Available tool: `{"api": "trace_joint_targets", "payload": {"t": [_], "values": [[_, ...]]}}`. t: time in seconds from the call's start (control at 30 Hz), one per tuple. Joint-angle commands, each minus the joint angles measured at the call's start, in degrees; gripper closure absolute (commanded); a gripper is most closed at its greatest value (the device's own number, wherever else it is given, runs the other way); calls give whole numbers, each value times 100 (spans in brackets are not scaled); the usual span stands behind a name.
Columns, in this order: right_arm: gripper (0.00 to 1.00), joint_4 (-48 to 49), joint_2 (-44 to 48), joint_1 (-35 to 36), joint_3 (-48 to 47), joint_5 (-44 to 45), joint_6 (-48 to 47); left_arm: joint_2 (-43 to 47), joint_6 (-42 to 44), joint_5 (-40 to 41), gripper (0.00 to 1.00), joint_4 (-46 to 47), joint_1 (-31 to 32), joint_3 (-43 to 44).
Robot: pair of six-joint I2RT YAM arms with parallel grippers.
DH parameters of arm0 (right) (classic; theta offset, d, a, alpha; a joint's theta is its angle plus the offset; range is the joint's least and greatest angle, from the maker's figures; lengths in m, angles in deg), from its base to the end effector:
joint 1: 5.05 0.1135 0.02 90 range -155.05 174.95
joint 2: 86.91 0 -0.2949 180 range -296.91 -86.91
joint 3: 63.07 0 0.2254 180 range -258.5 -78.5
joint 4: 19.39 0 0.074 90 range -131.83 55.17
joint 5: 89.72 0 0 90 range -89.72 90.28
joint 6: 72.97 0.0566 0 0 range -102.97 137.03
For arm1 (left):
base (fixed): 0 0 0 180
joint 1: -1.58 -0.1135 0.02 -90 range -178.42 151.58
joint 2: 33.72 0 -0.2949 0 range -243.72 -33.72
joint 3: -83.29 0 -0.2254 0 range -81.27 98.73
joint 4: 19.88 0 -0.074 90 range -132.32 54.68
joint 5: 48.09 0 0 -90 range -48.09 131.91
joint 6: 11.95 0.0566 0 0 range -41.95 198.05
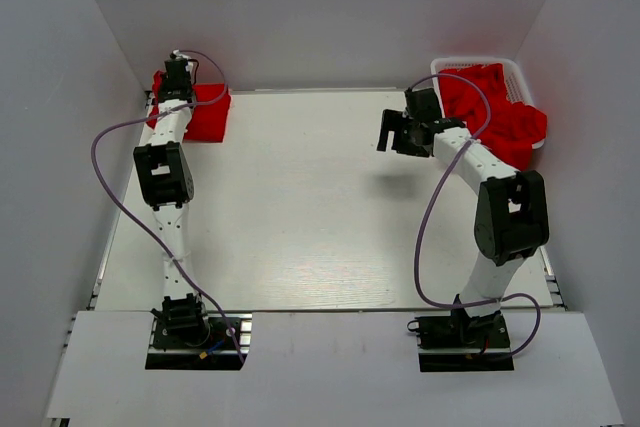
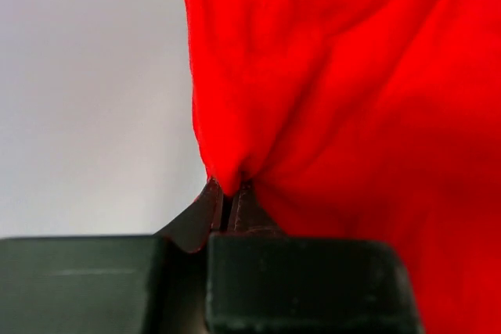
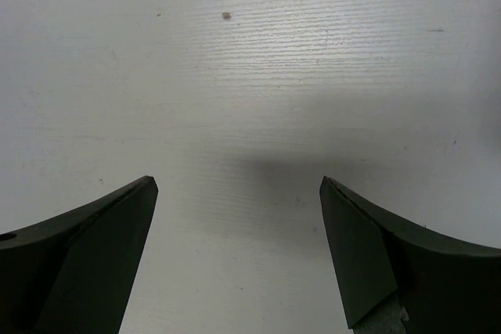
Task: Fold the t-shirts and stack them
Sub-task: Put the neatly folded tshirt into the corner of the board with the left arm
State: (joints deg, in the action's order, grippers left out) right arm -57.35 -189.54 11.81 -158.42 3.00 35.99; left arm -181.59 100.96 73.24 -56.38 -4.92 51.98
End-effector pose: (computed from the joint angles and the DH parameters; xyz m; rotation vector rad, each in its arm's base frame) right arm 0.3836 0.1134 0.2800 0.0667 2.3721 0.2469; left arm 0.5873 0.0965 0.2022 0.0007 2.2268 0.8849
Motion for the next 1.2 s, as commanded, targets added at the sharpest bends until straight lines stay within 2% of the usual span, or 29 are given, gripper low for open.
{"api": "trace_joint_targets", "payload": {"t": [0.0,0.03,0.07,0.1,0.13,0.17,0.2,0.23,0.33,0.43,0.53,0.57,0.63,0.67,0.73,0.77,0.83,0.9,0.93,0.97,1.03,1.1,1.17], "values": [[10,38,-46,-43,-287,43,37,127,336,303,100,638,-96,245],[10,29,-55,-25,-287,70,46,127,336,390,100,638,-97,245],[10,3,-82,-25,-296,114,55,127,336,443,96,638,-97,245],[10,-67,-73,-25,-305,132,46,197,336,444,79,638,-97,245],[10,-59,-82,-25,-296,123,46,197,336,444,52,638,-97,245],[10,-77,-73,-43,-305,132,46,293,336,496,37,638,-97,245],[10,-94,-30,-25,-287,123,46,407,284,497,14,577,-97,245],[10,-94,-12,-25,-279,89,46,478,284,549,0,577,-97,184],[10,-85,190,-25,-191,114,46,785,152,549,0,393,-45,184],[10,11,593,-25,37,106,55,1207,-155,85,0,-99,26,184],[10,152,1075,-25,353,53,81,1611,-971,-713,0,-766,79,184],[10,204,1148,-25,520,-8,116,1760,-1408,-1438,0,-1273,79,123],[10,161,1419,-43,740,-26,169,2296,-1954,-2058,0,-1829,79,26],[10,126,1586,-34,898,-35,204,2533,-2236,-2835,0,-2162,79,-340],[10,169,1973,-34,1249,-52,283,3490,-2853,-3848,0,-1974,219,-1191],[10,222,2079,-43,1642,-105,327,3859,-3011,-3967,0,-1476,307,-2275],[10,275,2396,-25,1917,-193,319,4841,-3424,-4265,0,-1112,658,-3536],[10,310,2861,-25,2471,-211,363,5424,-3801,-4197,0,-875,1017,-4146],[10,345,2993,-34,2620,-219,398,5688,-3856,-4292,0,-673,1428,-4828],[10,380,3377,-25,3048,-158,433,6152,-3926,-4293,0,-358,1633,-5157],[10,363,3609,-25,3376,-123,459,6428,-4058,-4084,0,-355,2185,-5885],[10,328,4101,-43,3657,-149,512,6569,-4198,-3480,0,-739,2556,-6213],[10,301,4417,-8,3904,-193,512,6727,-4444,-3379,0,-812,3031,-6854]]}}
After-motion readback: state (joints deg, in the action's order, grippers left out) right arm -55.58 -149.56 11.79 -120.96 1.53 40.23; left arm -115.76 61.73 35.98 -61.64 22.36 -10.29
